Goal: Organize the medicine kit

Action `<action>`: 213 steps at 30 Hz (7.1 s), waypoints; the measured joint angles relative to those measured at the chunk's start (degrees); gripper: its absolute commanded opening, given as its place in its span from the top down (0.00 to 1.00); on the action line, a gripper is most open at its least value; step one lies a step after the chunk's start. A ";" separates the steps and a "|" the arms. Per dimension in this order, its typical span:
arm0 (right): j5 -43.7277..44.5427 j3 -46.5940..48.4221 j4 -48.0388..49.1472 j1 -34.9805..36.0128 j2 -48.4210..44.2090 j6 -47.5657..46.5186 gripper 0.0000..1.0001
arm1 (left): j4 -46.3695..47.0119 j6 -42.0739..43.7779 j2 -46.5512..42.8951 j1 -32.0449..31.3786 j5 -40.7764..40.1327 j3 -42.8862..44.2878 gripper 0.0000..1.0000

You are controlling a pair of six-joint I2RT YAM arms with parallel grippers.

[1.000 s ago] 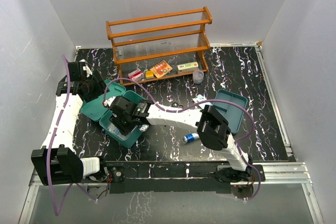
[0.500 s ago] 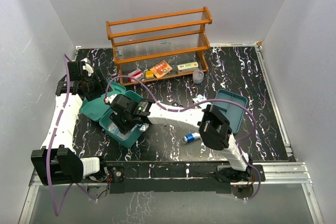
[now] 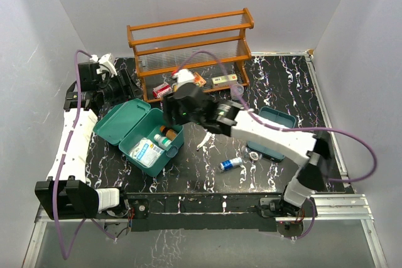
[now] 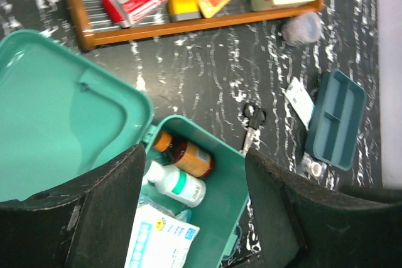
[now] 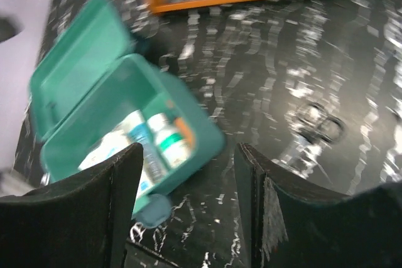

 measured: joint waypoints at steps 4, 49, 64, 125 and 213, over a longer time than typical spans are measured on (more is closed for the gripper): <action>4.44 -10.49 -2.21 -7.21 -6.82 11.61 0.42 | 1.53 0.17 1.16 -4.63 5.09 0.92 0.31; -13.73 -40.13 -16.55 -18.84 -5.68 49.64 0.77 | 19.47 -8.50 -3.52 -21.27 13.40 -8.59 0.30; -11.82 -30.01 -0.13 -18.88 -14.95 28.68 0.79 | 22.60 -13.35 0.07 -26.10 16.44 -9.73 0.26; -8.11 -23.69 18.75 -19.65 -22.58 6.43 0.32 | 16.85 11.61 -4.37 -28.94 -7.54 -12.07 0.69; -20.02 -17.33 14.75 -24.48 -4.52 3.19 0.33 | 30.21 24.48 7.17 -26.32 -37.81 -28.89 0.86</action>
